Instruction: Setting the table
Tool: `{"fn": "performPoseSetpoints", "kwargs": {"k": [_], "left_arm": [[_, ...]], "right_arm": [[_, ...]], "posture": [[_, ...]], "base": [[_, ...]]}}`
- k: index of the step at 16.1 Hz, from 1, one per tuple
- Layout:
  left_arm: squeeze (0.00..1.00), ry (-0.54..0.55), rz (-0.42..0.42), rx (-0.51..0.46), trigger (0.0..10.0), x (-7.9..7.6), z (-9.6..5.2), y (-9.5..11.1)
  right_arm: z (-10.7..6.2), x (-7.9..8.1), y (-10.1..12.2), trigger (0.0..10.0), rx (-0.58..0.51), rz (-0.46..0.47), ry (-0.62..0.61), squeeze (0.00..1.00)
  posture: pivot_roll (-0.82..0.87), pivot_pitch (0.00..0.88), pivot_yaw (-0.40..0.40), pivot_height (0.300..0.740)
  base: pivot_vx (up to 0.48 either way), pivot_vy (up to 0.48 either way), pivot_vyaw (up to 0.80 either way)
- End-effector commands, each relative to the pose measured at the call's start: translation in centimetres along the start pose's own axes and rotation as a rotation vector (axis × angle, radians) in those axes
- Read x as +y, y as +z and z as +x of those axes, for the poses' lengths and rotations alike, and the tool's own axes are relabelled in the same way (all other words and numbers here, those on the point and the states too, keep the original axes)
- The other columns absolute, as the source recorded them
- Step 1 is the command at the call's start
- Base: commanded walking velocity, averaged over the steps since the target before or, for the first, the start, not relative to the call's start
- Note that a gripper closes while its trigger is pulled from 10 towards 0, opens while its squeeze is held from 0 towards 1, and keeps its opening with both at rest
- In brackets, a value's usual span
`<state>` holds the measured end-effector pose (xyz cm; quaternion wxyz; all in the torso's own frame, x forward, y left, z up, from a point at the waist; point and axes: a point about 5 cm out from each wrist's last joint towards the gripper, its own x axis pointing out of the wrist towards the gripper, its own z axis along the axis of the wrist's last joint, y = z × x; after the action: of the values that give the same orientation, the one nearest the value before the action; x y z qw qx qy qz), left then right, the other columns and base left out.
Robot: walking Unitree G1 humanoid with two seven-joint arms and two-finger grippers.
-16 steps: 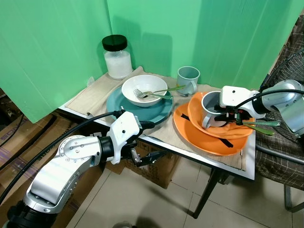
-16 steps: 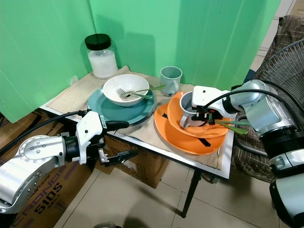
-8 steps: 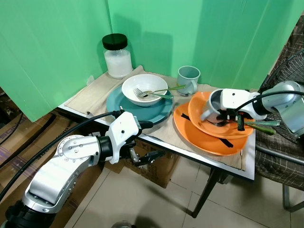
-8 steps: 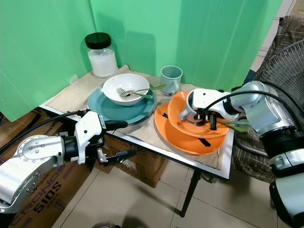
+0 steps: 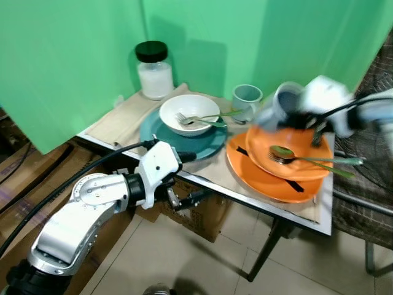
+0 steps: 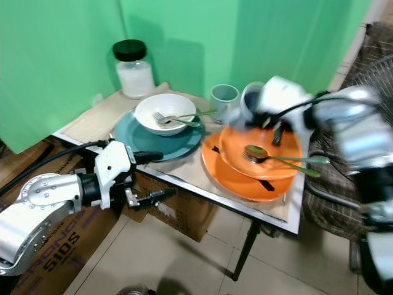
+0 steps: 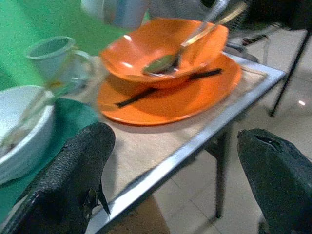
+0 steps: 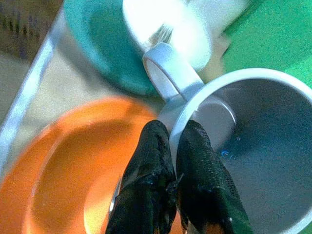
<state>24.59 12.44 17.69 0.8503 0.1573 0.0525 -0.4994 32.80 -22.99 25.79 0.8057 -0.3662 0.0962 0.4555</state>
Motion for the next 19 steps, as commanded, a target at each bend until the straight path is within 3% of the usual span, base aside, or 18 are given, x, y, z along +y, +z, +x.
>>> {"fn": "performPoseSetpoints", "kwargs": {"k": [1, 3, 4, 5, 8, 11, 15, 19], "left_arm": [[0.00, 0.078, 0.033, -0.018, 10.0, 0.6, -0.5, 0.7], [0.00, 0.164, 0.043, -0.038, 10.0, 1.1, -0.7, 1.0], [0.00, 0.274, 0.044, -0.044, 10.0, 1.7, -0.9, 1.0], [0.00, 0.399, 0.017, -0.051, 10.0, 2.2, -1.4, 0.8], [0.00, 0.556, 0.014, -0.066, 10.0, 2.5, -2.2, 0.6], [0.00, 0.728, 0.054, -0.054, 10.0, 2.6, -2.4, 0.4], [0.00, 0.767, 0.022, -0.079, 10.0, 2.4, -2.1, 0.6], [0.00, 0.855, -0.011, -0.067, 10.0, 2.2, -3.4, 0.1]], "right_arm": [[-1.1, 0.5, 0.8, 0.0, -0.102, 0.045, -0.044, 0.00], [-2.0, 1.6, 1.0, 0.0, -0.210, 0.117, -0.129, 0.00], [-2.1, 2.5, 0.9, 0.0, -0.273, 0.176, -0.327, 0.00], [-2.2, 4.2, 0.9, 10.0, -0.323, 0.282, -0.445, 0.00], [-1.8, 7.1, 1.4, 10.0, -0.377, 0.366, -0.545, 0.00], [0.1, 10.4, 3.2, 10.0, -0.462, 0.482, -0.721, 0.00], [2.3, 11.5, 3.4, 10.0, -0.409, 0.568, -0.790, 0.00], [3.0, 11.3, 3.6, 10.0, -0.406, 0.620, -0.821, 0.00]], "posture": [[0.11, 0.000, 0.013, 0.740], [0.10, 0.000, 0.018, 0.740], [0.09, 0.000, 0.027, 0.740], [0.08, 0.000, 0.035, 0.740], [0.07, 0.000, 0.039, 0.740], [0.05, 0.000, 0.036, 0.740], [0.09, 0.000, -0.003, 0.740], [0.14, 0.000, -0.056, 0.740]], "base": [[0.000, 0.000, 0.00], [0.000, 0.000, 0.00], [0.000, 0.000, 0.00], [0.000, 0.000, 0.00], [0.000, 0.000, 0.00], [0.000, 0.000, -0.78], [0.000, 0.000, -0.79], [0.000, 0.000, -0.78]]}}
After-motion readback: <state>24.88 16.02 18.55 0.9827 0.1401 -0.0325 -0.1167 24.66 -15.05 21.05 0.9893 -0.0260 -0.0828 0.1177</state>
